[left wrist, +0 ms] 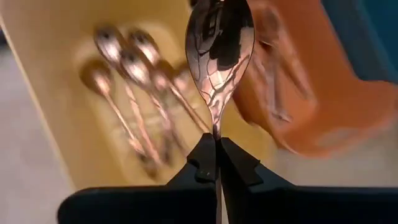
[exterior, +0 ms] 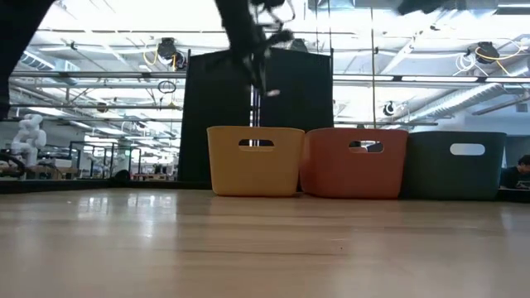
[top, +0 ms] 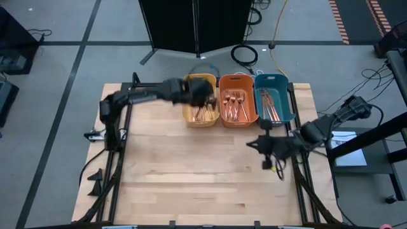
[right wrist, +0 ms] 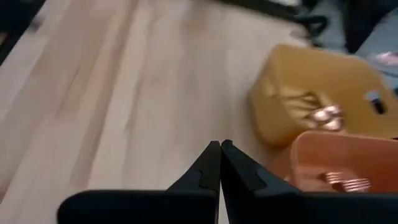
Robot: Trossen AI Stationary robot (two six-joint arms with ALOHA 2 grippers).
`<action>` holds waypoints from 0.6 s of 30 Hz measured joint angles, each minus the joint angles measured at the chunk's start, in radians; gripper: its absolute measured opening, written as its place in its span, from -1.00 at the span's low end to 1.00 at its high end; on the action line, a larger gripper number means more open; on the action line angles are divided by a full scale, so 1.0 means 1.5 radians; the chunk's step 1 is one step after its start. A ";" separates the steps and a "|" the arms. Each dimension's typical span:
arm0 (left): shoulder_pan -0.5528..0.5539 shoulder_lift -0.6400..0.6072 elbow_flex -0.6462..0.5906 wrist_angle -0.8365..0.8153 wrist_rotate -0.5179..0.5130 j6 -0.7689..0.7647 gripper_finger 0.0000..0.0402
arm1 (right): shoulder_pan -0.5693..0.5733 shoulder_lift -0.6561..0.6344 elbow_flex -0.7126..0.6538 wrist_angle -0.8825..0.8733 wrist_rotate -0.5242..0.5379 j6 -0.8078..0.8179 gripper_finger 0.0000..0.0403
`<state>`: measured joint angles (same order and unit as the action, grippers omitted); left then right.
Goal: Sort silverware
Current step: Put the copper spoon into the yellow bin
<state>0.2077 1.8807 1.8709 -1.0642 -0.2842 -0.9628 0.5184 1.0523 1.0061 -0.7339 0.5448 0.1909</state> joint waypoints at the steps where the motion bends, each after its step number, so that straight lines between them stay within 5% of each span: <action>1: 0.031 0.001 -0.006 0.009 0.022 0.049 -1.00 | -0.024 0.000 0.000 0.022 -0.002 -0.006 -1.00; 9: 0.199 0.025 -0.072 0.109 0.167 0.194 -0.99 | -0.215 -0.001 0.000 0.049 -0.034 0.060 -1.00; 18: 0.242 0.083 -0.077 0.094 0.228 0.245 -0.69 | -0.269 -0.001 0.000 0.049 -0.053 0.191 -1.00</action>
<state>0.5701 2.0058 1.7557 -0.9234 0.0572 -0.5947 0.1151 1.0512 1.0061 -0.6609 0.4656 0.4779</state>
